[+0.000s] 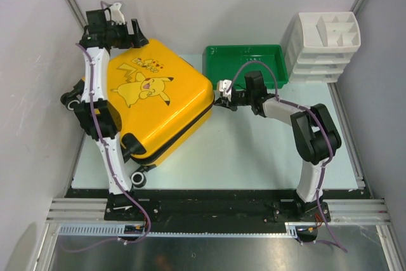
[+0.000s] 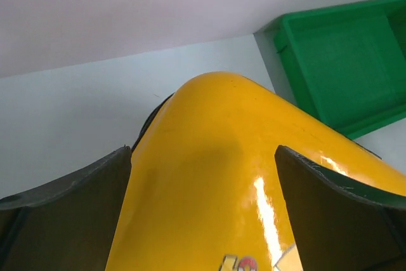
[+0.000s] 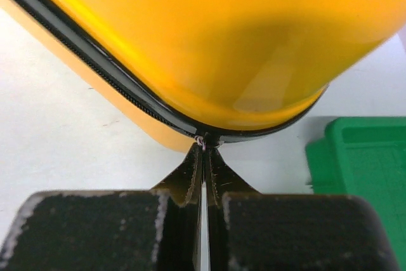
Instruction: Open, take out, and arrange the luggage
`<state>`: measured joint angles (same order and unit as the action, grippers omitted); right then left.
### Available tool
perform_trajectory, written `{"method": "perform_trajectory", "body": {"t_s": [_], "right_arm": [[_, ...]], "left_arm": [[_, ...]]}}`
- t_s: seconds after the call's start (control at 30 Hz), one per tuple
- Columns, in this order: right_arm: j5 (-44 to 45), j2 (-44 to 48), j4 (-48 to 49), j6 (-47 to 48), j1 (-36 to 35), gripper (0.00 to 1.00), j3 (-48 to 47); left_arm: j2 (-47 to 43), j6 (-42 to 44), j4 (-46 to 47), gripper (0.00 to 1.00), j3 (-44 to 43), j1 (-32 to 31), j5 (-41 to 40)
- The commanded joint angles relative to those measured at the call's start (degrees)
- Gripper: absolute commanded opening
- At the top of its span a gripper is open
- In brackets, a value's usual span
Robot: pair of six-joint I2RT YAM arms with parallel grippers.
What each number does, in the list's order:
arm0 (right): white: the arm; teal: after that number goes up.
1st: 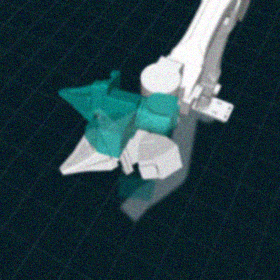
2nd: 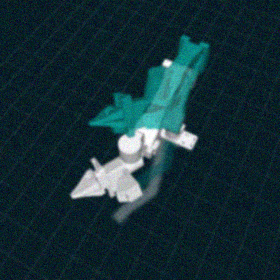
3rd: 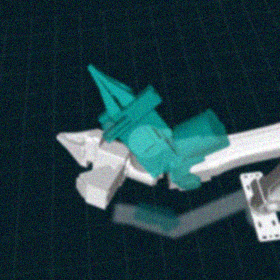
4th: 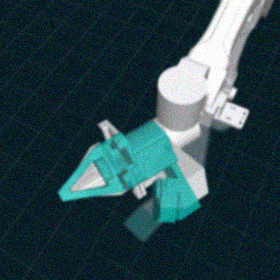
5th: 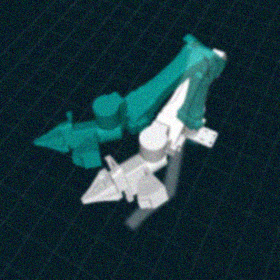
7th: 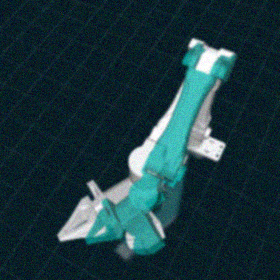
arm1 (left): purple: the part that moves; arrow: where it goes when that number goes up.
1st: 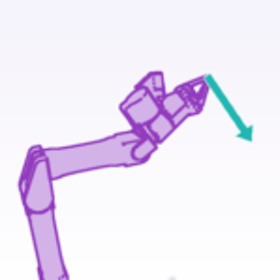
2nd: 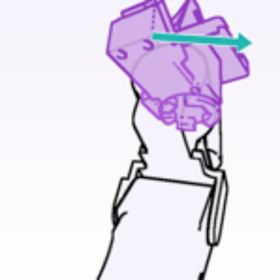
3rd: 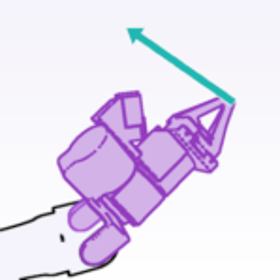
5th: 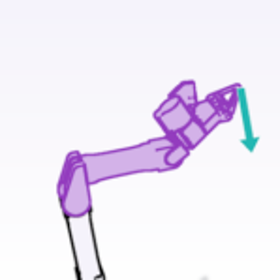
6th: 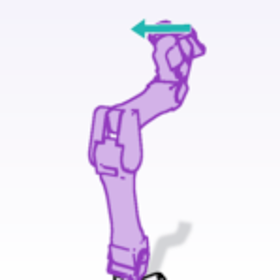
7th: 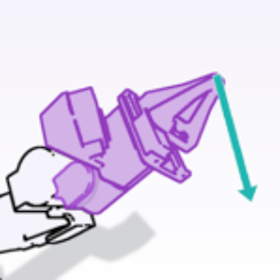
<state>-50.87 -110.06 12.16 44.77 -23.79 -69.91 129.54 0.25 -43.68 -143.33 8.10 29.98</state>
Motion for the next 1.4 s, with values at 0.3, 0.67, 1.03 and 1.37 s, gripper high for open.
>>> {"method": "perform_trajectory", "body": {"t_s": [0.3,0.67,1.03,1.37], "right_arm": [[-10.13,11.19,-20.25,12.26,2.34,0.0,3.55],[-6.53,1.44,0.65,5.15,7.97,0.0,-4.18],[-8.28,3.1,-16.38,22.37,13.95,0.0,-8.4],[-8.54,-10.25,-5.39,22.98,9.64,0.0,-17.09]], "left_arm": [[-3.85,4.14,1.76,0.54,21.4,-10.47,12.29],[-5.17,10.56,-1.67,0.43,27.23,-12.67,10.89],[-4.12,14.42,-3.6,0.37,26.34,-12.23,7.38],[-1.92,17.85,-5.71,0.3,25.11,-13.02,5.36]]}}
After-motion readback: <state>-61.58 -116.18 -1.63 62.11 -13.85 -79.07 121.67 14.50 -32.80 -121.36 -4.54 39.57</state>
